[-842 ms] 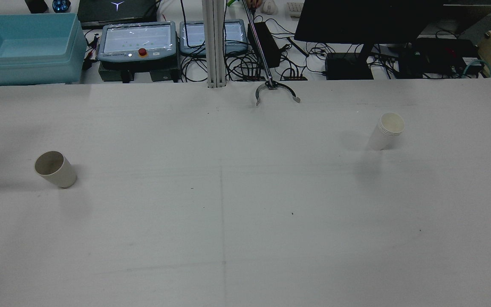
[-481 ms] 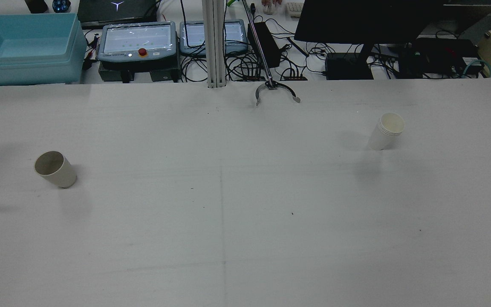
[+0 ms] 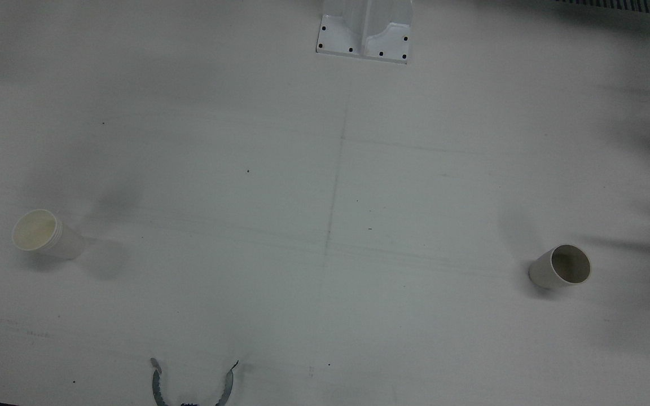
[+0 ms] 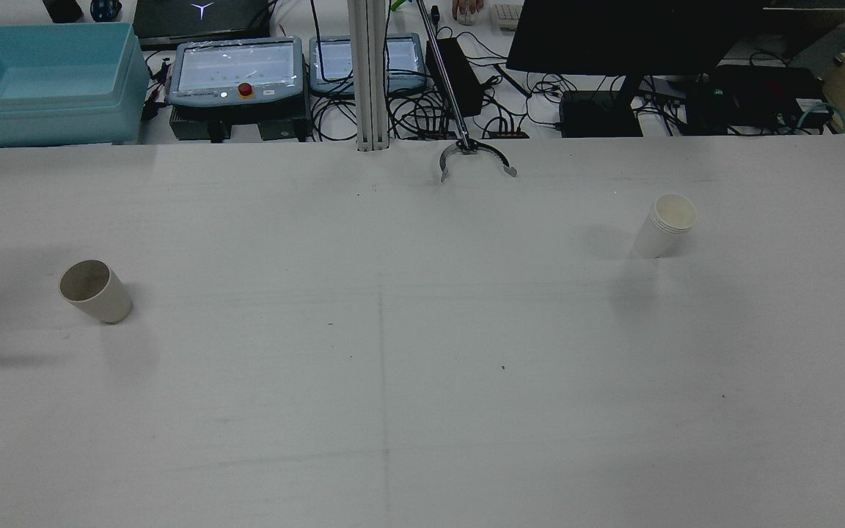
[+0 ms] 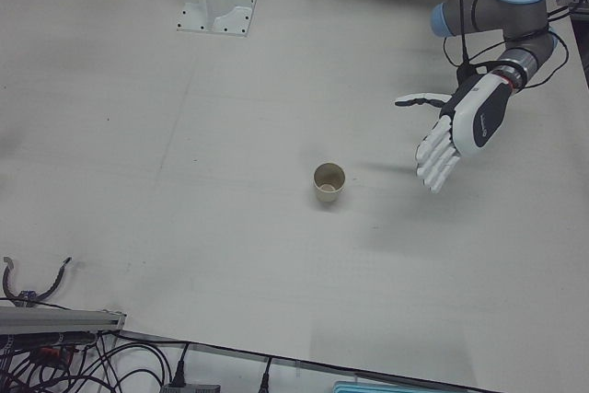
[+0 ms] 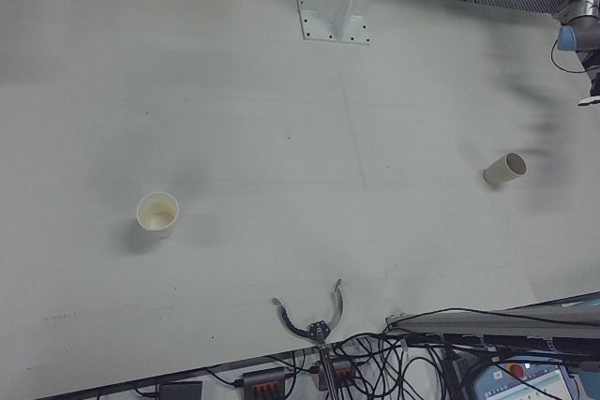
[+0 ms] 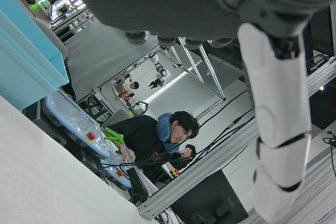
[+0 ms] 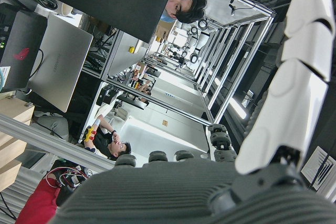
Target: Pour water
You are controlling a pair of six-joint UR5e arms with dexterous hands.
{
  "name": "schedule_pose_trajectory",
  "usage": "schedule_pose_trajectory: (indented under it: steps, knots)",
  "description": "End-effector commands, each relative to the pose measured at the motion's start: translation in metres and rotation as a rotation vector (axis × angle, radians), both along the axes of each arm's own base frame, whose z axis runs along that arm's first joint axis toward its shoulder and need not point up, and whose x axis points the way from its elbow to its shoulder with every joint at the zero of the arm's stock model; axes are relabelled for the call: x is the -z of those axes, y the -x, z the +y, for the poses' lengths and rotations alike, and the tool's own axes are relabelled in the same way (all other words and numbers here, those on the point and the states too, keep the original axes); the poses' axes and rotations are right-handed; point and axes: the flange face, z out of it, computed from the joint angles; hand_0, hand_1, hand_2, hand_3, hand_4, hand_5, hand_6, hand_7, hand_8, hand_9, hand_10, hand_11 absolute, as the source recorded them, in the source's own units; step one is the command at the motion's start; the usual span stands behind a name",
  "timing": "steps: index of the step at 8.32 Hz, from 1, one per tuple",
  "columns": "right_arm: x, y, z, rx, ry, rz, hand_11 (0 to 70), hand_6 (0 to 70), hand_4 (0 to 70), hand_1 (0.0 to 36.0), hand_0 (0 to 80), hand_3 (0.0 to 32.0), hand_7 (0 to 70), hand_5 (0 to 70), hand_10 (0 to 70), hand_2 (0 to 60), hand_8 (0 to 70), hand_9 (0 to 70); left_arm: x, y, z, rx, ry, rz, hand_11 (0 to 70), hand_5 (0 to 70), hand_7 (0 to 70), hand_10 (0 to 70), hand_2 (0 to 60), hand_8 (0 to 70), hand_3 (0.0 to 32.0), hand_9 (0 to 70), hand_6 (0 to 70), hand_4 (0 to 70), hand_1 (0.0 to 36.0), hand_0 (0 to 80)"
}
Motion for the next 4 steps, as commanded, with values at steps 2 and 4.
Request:
schedule_pose_trajectory:
  steps: [2, 4]
  knots:
    - [-0.002, 0.001, 0.002, 0.003, 0.007, 0.011, 0.0, 0.0, 0.0, 16.3, 46.8, 5.4, 0.0, 0.0, 0.0, 11.0, 0.0, 0.0, -0.061, -0.045, -0.023, -0.082, 0.189, 0.093, 0.7, 0.0, 0.2, 0.0, 14.2, 0.0, 3.6, 0.0, 0.0, 0.0, 22.1, 51.3]
    - [-0.004, 0.004, -0.002, 0.015, 0.014, 0.029, 0.0, 0.0, 0.0, 16.1, 46.7, 4.8, 0.0, 0.0, 0.0, 11.5, 0.0, 0.0, -0.072, -0.056, -0.018, -0.109, 0.211, 0.085, 0.8, 0.0, 0.4, 0.0, 14.9, 0.0, 3.6, 0.0, 0.0, 0.0, 22.9, 51.8]
